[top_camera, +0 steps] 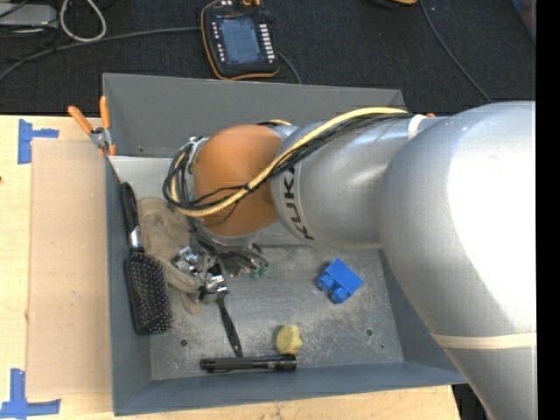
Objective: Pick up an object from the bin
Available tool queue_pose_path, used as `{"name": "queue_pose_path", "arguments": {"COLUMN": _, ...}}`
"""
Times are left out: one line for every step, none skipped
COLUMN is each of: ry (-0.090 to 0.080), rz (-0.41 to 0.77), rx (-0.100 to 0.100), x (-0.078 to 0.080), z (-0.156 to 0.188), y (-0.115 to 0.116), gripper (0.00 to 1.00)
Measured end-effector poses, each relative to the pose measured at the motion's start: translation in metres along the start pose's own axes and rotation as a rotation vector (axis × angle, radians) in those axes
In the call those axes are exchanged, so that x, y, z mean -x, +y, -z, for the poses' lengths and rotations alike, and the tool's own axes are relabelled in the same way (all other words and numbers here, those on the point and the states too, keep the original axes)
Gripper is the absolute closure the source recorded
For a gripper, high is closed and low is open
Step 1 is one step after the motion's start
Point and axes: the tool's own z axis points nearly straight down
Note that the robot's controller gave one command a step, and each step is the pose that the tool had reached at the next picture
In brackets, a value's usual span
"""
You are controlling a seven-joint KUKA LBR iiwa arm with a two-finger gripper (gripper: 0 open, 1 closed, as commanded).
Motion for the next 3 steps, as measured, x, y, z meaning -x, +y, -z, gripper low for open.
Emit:
{"name": "queue_pose_path", "arguments": {"ry": 0.002, "rz": -0.057, "rx": 0.002, "x": -0.001, "z": 0.006, "y": 0.0, "gripper": 1.0}}
{"name": "queue_pose_path", "arguments": {"ry": 0.003, "rz": -0.085, "rx": 0.002, "x": -0.001, "z": 0.011, "y": 0.0, "gripper": 1.0}}
{"name": "queue_pose_path", "arguments": {"ry": 0.008, "rz": -0.033, "rx": 0.002, "x": -0.002, "z": 0.033, "y": 0.0, "gripper": 1.0}}
